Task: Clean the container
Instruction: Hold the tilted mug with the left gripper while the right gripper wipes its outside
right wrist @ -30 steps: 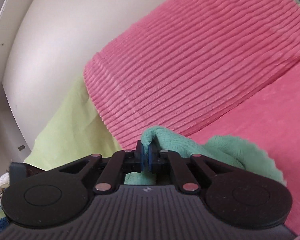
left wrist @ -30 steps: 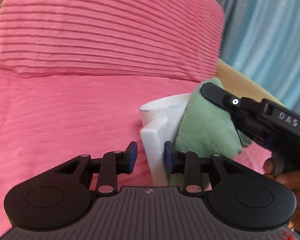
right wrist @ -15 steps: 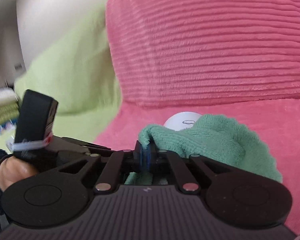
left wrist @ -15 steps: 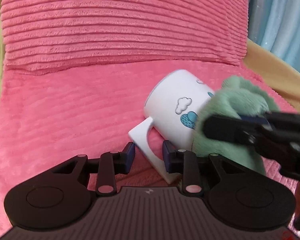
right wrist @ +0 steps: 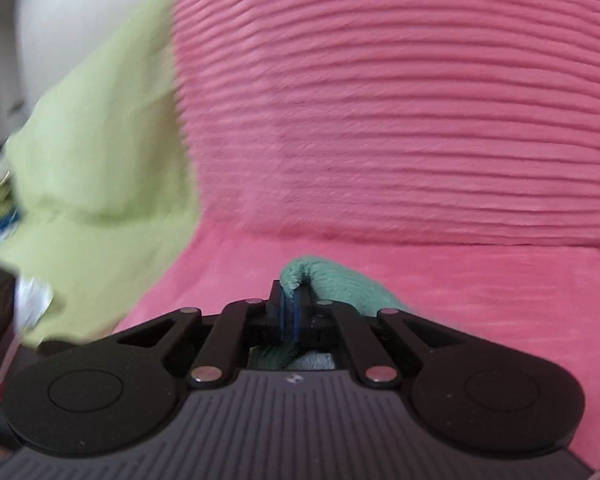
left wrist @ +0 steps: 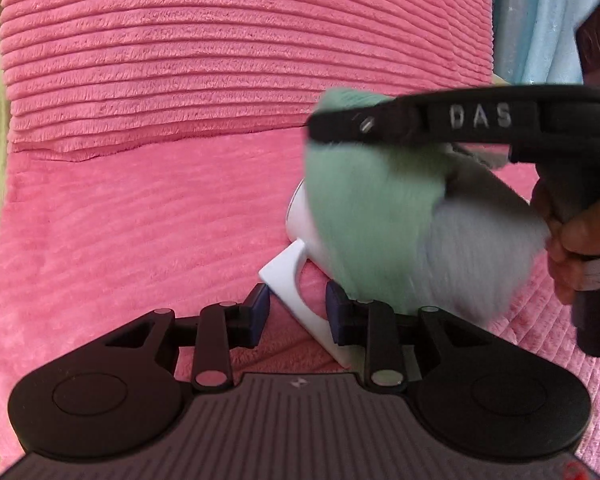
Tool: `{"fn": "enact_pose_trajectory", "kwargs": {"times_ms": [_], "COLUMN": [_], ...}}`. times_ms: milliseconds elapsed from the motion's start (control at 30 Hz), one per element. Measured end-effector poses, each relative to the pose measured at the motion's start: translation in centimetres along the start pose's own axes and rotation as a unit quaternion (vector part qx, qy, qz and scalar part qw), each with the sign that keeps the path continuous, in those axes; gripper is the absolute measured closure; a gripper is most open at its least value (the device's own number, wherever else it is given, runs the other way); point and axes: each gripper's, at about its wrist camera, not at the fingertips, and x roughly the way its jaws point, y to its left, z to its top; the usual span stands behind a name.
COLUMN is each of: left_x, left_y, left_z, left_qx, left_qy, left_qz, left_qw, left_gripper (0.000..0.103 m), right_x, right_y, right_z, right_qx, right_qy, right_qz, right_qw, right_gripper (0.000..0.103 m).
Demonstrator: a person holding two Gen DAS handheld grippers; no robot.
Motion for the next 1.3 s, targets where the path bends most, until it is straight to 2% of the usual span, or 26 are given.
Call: {"fn": "enact_pose_trajectory", "kwargs": {"times_ms": [67,133,267,333,400,500,600,733,867,900,1033,1133,1200,1267,1300], "left_x": [0.1,0.1,0.0,-0.1,-0.1,-0.1,-0.1,-0.1,-0.1,-0.2,-0.2,-0.1,-0.3,-0.2,-0.2], "left_y": [0.1,0.1,0.2,0.3,0.3,0.2,0.0,-0.1,0.2,0.3,0.5,0.6,0.7,0.6,0.5], "left_z": [-0.1,-0.1,-0.1,-0.2,-0.2,-0.4,-0.4,-0.4,-0.5,-0.5,-0.5,-0.4,-0.5,-0.6,-0.6], "left_qx": [0.001,0.003,0.002,0.003,0.004,0.008,0.011,0.013,0.004,0.001,-0.007,-0.013,-0.013,-0.009,-0.008], "left_qy": [0.007,0.009,0.009,0.008,0.008,0.006,0.004,0.003,0.002,0.002,0.001,0.001,0.002,0.003,0.003], "left_qz": [-0.001,-0.002,-0.005,-0.007,-0.007,-0.007,-0.004,-0.003,-0.008,-0.01,-0.016,-0.019,-0.02,-0.019,-0.018], "left_qw": [1.0,1.0,0.9999,0.9999,0.9999,0.9999,0.9999,0.9999,1.0,0.9999,0.9998,0.9997,0.9997,0.9998,0.9998], "left_gripper": [0.068,0.067,0.067,0.067,0.067,0.067,0.067,0.067,0.067,0.067,0.067,0.067,0.067,0.067,0.067], "right_x": [-0.8,-2.2,-6.7,-7.1,-5.9,-3.2,-0.1,3.8,6.2,6.6,6.4,4.0,1.6,-0.8,-1.5], "right_y": [-1.2,-2.1,-0.2,1.9,3.8,6.0,7.0,8.0,8.4,8.5,7.1,4.9,2.9,0.9,0.3], "right_z": [-0.1,0.1,1.4,1.6,1.4,1.0,1.7,2.4,2.5,2.6,2.9,2.7,2.1,0.8,-0.1], "right_qx": [0.02,0.034,0.011,-0.037,-0.104,-0.205,-0.243,-0.262,-0.274,-0.275,-0.234,-0.167,-0.094,-0.014,0.021], "right_qy": [0.0,0.015,0.005,0.042,0.099,0.171,0.229,0.302,0.323,0.322,0.265,0.179,0.102,0.031,0.003], "right_qz": [-0.062,-0.075,0.021,0.067,0.081,0.09,0.11,0.111,0.088,0.082,0.066,0.045,0.02,-0.001,-0.011], "right_qw": [0.998,0.996,1.0,0.996,0.986,0.959,0.936,0.91,0.902,0.902,0.933,0.968,0.99,0.999,1.0], "right_gripper": [0.101,0.098,0.098,0.098,0.098,0.098,0.099,0.101,0.103,0.103,0.103,0.103,0.102,0.1,0.1]}}
